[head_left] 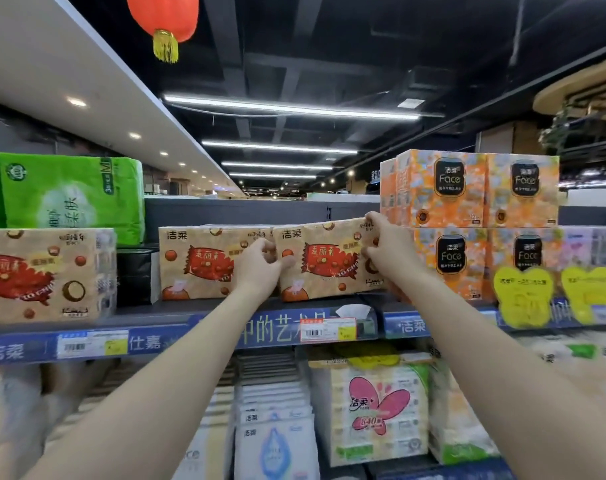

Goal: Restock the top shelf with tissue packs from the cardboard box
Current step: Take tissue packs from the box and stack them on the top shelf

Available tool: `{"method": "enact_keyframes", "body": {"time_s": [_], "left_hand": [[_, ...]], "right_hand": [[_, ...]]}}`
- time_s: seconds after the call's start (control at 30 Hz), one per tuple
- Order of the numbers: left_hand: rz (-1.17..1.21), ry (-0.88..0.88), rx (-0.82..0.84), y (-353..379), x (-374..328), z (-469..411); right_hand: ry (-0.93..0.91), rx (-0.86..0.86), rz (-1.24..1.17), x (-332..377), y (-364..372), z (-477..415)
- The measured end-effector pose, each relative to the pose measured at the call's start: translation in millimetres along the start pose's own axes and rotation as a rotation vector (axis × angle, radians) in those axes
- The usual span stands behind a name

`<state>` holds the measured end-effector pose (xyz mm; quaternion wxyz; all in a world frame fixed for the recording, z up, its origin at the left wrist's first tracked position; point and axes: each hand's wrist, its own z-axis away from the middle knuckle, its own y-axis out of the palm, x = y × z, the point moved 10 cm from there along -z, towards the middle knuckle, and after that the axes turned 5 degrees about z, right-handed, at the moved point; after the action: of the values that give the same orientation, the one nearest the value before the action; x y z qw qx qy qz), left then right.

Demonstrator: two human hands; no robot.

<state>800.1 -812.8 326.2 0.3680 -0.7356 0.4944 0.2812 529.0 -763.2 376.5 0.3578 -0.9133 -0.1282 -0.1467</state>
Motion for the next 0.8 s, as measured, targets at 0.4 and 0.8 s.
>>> {"method": "enact_keyframes", "body": {"time_s": [0.4,0.8], "left_hand": [[-0.203,0.025,-0.096,1.8,-8.5,-7.5],[-0.263,0.017,-0.147,19.9,-2.7,-21.0]], "right_hand": [[-0.029,-0.049,0.272,3.7,30.2,-11.4],[-0.091,0.001,0.366,12.2,45.6,-20.7]]}}
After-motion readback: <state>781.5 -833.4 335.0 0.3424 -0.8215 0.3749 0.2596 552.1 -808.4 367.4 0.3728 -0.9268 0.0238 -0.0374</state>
